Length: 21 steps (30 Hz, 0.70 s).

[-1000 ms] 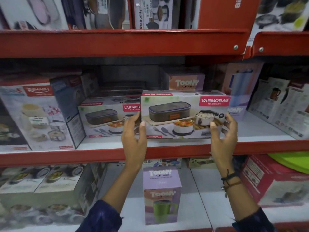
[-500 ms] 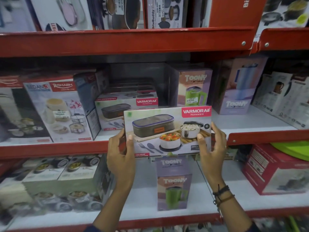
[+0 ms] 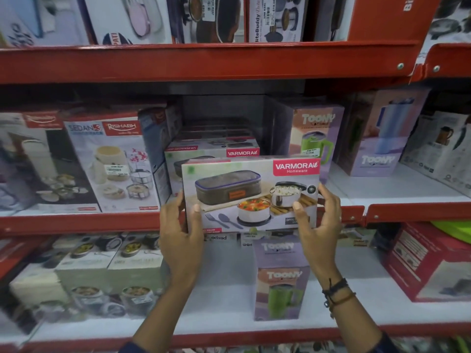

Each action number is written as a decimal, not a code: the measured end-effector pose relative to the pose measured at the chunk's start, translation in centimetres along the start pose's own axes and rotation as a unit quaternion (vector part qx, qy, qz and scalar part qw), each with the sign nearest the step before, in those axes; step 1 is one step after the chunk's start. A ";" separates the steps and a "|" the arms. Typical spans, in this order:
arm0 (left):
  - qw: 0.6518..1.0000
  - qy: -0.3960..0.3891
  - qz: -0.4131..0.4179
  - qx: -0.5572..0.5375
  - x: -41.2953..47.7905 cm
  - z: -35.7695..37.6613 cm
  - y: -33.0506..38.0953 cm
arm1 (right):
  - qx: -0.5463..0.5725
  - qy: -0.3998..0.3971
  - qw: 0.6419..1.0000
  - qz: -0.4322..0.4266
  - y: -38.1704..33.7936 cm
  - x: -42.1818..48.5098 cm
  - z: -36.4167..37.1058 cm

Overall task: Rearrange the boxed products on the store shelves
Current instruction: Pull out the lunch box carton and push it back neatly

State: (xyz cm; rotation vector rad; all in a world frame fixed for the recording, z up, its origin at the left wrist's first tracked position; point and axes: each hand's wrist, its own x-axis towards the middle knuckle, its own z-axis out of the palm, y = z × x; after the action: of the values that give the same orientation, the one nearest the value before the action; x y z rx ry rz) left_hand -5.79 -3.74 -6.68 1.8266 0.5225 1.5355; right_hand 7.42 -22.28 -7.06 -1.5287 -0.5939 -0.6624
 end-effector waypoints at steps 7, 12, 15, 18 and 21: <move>0.992 -0.047 0.087 0.080 5.2 0.6 -2.4 | -0.028 -0.058 0.997 -0.032 -0.3 2.5 5.7; 0.986 -0.078 0.104 0.107 6.3 0.9 -5.5 | -0.060 -0.098 0.992 -0.057 1.2 2.5 8.4; 0.979 -0.117 0.116 0.116 6.4 1.1 -6.9 | -0.090 -0.103 0.988 -0.070 2.0 2.7 9.1; 0.967 -0.169 0.131 0.137 6.3 1.3 -8.3 | -0.133 -0.117 0.982 -0.067 2.3 2.9 9.6; 0.950 -0.191 0.148 0.199 6.1 1.2 -9.3 | -0.199 -0.148 0.958 -0.146 2.3 3.3 9.6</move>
State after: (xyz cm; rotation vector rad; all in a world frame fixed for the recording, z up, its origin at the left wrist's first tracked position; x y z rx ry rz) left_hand -2.10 6.53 -9.27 2.5435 0.4019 1.2657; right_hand 11.94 -12.89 -6.63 -1.9567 -0.9718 -0.8191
